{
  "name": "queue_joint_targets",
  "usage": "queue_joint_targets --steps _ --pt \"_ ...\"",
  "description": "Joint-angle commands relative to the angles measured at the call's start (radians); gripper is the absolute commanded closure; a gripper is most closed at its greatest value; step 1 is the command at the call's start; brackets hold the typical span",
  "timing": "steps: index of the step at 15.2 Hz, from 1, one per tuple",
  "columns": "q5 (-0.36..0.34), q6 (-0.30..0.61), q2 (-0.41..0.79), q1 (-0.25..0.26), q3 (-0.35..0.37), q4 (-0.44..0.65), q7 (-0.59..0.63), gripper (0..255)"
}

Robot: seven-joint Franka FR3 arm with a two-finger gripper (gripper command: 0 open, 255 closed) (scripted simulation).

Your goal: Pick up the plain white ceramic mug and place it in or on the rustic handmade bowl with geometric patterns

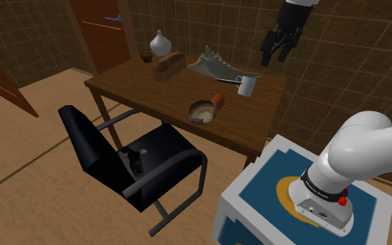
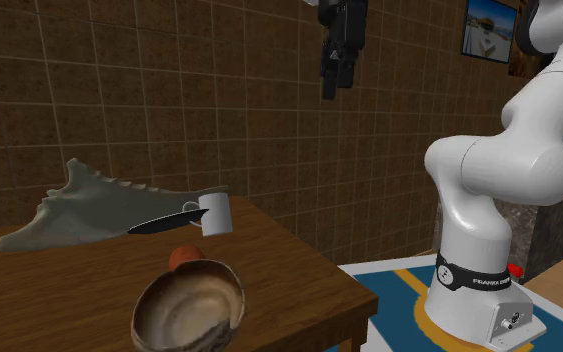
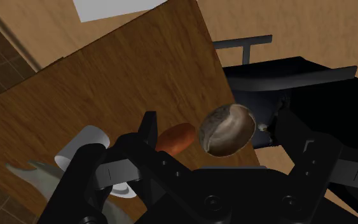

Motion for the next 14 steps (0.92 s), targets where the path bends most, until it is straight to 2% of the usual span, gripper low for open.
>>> queue_joint_targets --steps 1,8,14 --pt "0.000 0.000 0.000 0.000 0.000 0.000 0.000 0" --pt "-0.025 0.101 0.159 0.001 -0.195 0.020 -0.233 0" --pt "0.006 0.167 0.359 0.026 -0.357 0.101 -0.446 0"
